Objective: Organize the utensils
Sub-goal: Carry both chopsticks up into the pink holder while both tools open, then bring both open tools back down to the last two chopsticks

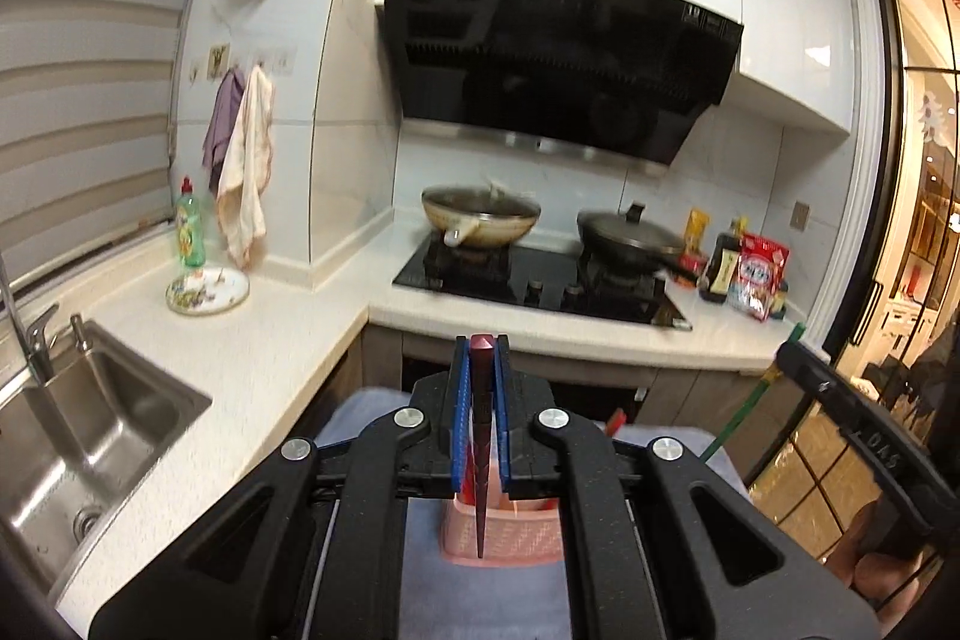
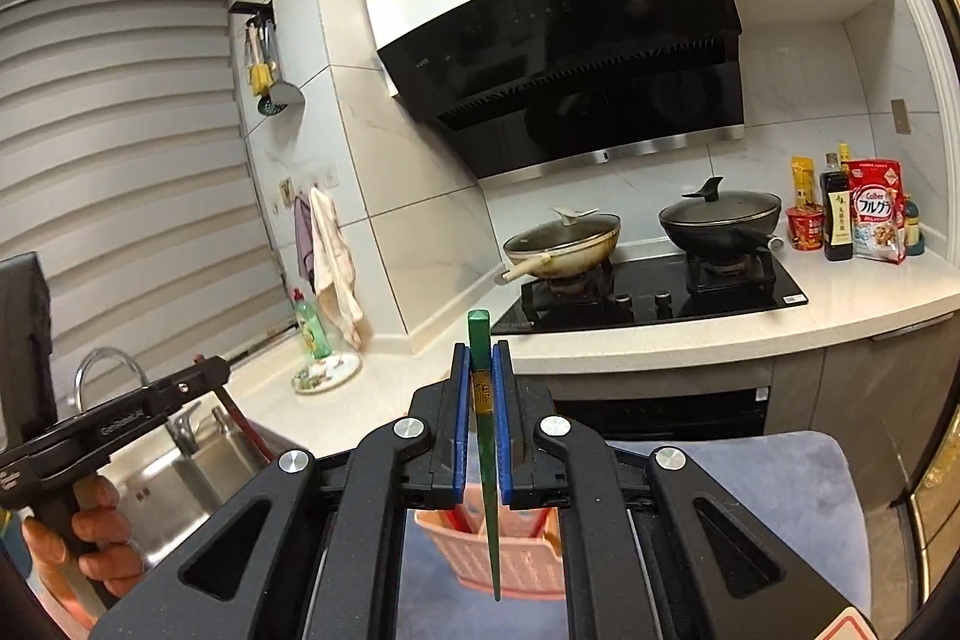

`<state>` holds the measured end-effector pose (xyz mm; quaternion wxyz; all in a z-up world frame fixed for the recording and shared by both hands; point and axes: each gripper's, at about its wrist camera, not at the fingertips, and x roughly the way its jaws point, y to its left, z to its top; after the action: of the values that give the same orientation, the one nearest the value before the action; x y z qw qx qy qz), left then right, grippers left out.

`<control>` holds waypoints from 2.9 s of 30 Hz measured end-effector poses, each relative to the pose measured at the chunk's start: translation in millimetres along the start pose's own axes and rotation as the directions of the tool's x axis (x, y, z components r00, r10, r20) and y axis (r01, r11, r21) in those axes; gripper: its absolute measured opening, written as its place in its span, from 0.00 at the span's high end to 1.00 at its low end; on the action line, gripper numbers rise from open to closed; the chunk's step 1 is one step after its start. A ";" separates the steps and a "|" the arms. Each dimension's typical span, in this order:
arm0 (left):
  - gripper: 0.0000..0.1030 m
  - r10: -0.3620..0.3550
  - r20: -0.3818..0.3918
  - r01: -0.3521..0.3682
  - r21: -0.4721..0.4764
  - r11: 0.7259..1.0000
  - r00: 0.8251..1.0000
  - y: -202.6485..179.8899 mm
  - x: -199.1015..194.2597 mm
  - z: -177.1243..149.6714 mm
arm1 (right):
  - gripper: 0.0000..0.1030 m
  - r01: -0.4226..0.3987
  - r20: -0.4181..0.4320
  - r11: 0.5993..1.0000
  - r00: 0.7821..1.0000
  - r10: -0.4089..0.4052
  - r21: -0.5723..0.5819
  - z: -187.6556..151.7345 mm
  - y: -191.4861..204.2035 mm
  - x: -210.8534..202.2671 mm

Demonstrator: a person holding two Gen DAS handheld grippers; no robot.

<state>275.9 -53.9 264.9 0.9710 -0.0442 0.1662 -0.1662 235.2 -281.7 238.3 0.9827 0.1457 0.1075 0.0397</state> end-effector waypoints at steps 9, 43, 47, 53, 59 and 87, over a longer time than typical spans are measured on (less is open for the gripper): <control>0.93 -0.002 0.036 0.002 0.004 1.000 0.999 -7.1 52.6 16.9 | 0.93 0.000 -0.014 0.999 1.000 0.001 0.039 10.5 -8.3 60.9; 0.59 0.060 -0.136 -0.056 0.031 0.998 0.989 -4.0 87.0 -57.7 | 0.76 0.031 -0.137 0.999 0.990 -0.025 0.039 -60.6 -31.6 66.0; 0.52 0.112 -0.126 -0.106 0.059 0.993 0.986 -10.4 64.9 -64.1 | 0.73 0.036 -0.121 0.999 0.992 -0.033 0.025 -60.3 -24.5 36.4; 0.52 0.131 -0.146 -0.122 0.069 0.990 0.981 -13.9 33.2 -78.8 | 0.71 0.025 -0.133 0.999 0.991 -0.022 0.022 -72.4 -16.6 -9.7; 0.49 0.169 -0.147 -0.153 0.114 0.982 0.975 -16.8 -1.8 -104.4 | 0.71 0.068 -0.167 0.996 0.983 -0.076 -0.053 -104.3 -3.6 -51.4; 0.45 0.198 -0.422 -0.176 0.091 0.980 0.885 16.8 -80.1 -289.2 | 0.71 0.082 -0.501 0.992 0.857 -0.119 -0.095 -311.7 30.4 -137.4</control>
<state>112.2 -19.9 15.1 0.9228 0.0339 0.3750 -0.0817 30.6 -181.1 -16.6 0.9253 0.0897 0.3673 0.0287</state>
